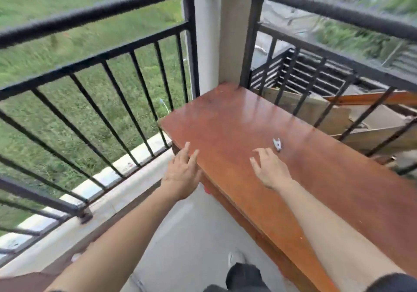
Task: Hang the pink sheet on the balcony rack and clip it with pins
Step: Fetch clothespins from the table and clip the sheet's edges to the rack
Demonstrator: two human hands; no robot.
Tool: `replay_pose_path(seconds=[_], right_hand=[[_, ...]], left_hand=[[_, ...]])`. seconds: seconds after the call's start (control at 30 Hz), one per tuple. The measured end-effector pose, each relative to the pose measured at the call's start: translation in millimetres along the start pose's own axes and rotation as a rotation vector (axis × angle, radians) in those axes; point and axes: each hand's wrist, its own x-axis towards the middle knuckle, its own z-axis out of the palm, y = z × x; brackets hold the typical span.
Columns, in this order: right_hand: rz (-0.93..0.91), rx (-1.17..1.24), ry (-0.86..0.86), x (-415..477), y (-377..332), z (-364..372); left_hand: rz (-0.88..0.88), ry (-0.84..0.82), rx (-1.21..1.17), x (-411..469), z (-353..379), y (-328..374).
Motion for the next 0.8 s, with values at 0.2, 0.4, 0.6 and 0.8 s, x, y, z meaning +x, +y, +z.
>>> replay_pose_path(seconds=[0.2, 0.4, 0.6, 0.8], right_hand=[[0.16, 0.012, -0.153, 23.7, 96.4, 24.3], [0.193, -0.024, -0.332, 47.1, 145.3, 77.3], [0.099, 0.011, -0.337, 72.7, 149.1, 119.3], [0.046, -0.043, -0.437, 90.9, 139.0, 126.7]], left_hand=[[0.022, -0.18, -0.016, 58.3, 62.8, 67.1], [-0.082, -0.388, -0.163, 71.8, 142.1, 106.2], [-0.168, -0.805, -0.172, 68.5, 193.1, 109.5], [-0.166, -0.831, -0.187, 77.1, 182.6, 95.1]])
